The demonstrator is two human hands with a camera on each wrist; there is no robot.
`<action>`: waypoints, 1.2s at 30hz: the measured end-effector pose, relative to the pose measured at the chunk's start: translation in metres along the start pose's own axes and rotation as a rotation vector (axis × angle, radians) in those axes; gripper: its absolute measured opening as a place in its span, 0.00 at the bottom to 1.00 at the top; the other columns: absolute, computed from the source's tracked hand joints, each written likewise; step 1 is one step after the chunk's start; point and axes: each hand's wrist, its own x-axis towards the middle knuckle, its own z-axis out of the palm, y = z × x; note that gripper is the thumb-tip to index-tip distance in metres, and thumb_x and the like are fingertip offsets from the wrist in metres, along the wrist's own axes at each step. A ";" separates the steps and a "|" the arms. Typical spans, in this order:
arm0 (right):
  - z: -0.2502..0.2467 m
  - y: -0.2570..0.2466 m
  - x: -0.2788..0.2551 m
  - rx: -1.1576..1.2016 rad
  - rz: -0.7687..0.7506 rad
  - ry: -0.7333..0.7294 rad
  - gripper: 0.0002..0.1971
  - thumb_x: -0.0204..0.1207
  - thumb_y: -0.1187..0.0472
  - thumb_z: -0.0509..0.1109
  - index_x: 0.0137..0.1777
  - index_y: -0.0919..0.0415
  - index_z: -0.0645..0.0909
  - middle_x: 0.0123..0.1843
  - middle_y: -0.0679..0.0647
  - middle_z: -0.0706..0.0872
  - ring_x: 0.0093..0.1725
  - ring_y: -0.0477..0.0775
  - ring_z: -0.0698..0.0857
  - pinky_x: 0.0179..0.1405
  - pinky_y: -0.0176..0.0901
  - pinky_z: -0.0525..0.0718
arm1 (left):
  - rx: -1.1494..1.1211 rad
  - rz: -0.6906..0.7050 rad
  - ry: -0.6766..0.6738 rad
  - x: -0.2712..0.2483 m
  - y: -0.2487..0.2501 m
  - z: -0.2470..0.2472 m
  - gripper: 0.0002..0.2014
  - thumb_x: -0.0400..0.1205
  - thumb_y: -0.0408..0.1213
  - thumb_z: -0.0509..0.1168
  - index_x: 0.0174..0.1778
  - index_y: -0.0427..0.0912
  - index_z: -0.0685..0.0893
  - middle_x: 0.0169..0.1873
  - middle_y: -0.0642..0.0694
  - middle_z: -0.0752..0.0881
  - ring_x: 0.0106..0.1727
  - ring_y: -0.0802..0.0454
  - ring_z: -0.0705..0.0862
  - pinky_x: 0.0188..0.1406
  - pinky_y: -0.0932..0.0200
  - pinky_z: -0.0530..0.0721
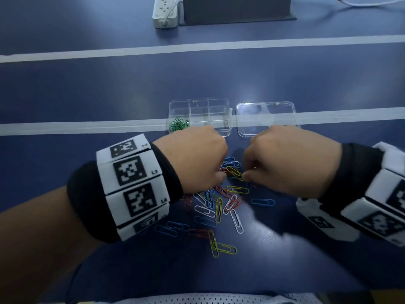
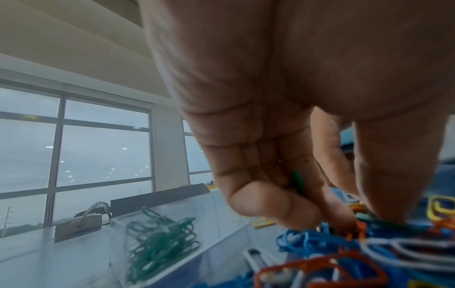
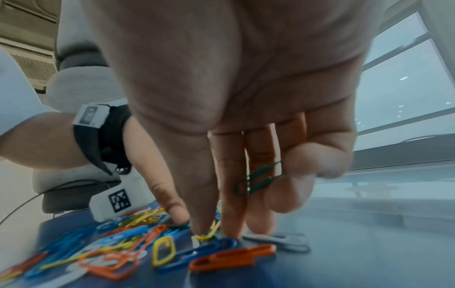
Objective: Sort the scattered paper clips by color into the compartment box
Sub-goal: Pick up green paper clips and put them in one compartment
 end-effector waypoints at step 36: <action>-0.002 -0.019 0.002 0.023 -0.048 0.004 0.08 0.73 0.55 0.67 0.44 0.53 0.87 0.42 0.55 0.85 0.47 0.61 0.85 0.49 0.48 0.85 | -0.454 -0.180 0.204 -0.039 -0.048 -0.015 0.11 0.79 0.34 0.62 0.51 0.53 0.84 0.29 0.52 0.89 0.32 0.62 0.86 0.41 0.72 0.77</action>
